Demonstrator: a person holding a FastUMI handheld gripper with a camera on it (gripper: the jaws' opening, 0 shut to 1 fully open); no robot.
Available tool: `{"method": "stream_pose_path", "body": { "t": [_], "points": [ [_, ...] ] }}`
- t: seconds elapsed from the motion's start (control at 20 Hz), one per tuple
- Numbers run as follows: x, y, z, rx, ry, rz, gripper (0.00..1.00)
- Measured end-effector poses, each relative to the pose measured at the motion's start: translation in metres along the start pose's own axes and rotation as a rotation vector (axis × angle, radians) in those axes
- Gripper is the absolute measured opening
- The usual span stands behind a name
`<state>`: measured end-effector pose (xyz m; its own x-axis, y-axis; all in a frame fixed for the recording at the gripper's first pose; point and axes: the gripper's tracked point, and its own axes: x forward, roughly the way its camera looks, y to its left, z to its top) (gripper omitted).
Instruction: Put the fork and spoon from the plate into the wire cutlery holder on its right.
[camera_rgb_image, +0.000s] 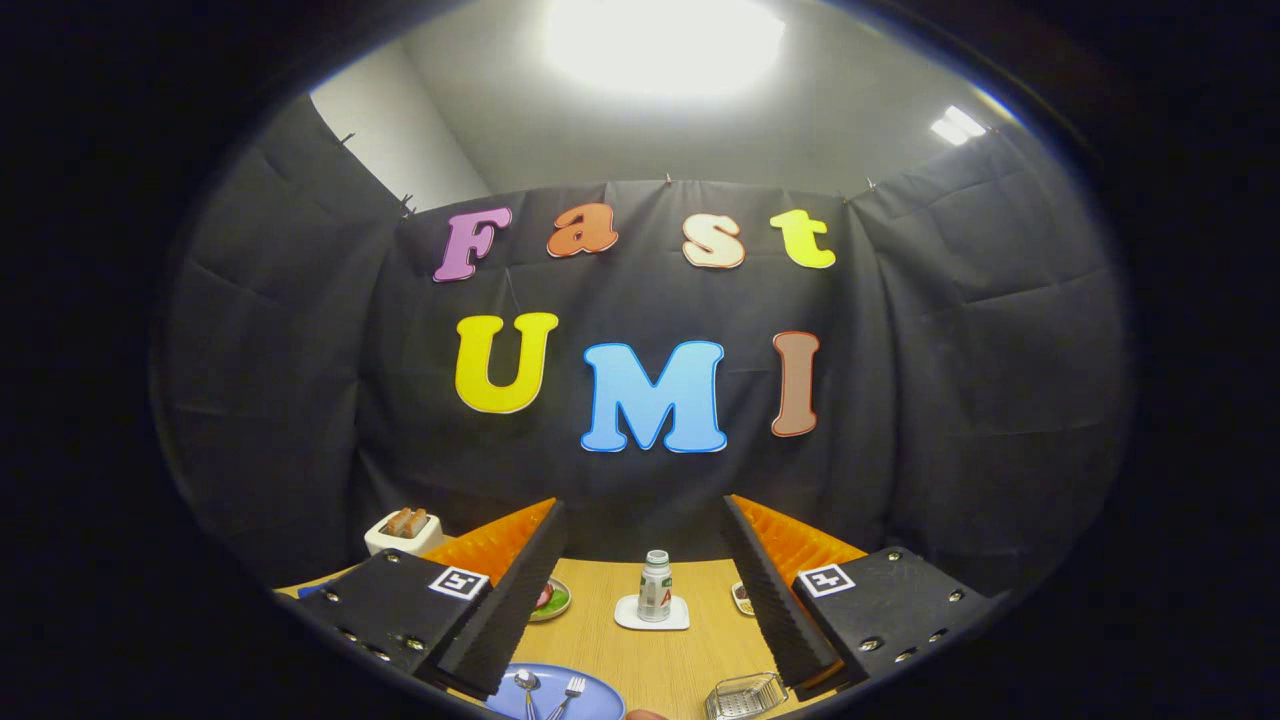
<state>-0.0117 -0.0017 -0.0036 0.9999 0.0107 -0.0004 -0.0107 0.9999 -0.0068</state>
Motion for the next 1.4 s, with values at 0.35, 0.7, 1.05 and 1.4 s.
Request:
{"method": "stream_pose_path", "body": {
  "t": [0.35, 0.7, 1.05, 1.4],
  "points": [
    [0.000, -0.003, -0.033, 0.037, 0.101, 0.016, 0.97],
    [-0.005, 0.021, -0.086, 0.010, 0.254, 0.098, 0.97],
    [-0.014, 0.055, -0.178, 0.024, 0.518, 0.195, 0.97],
    [-0.041, 0.073, -0.282, 0.093, 0.879, 0.208, 0.95]
  ]
}}
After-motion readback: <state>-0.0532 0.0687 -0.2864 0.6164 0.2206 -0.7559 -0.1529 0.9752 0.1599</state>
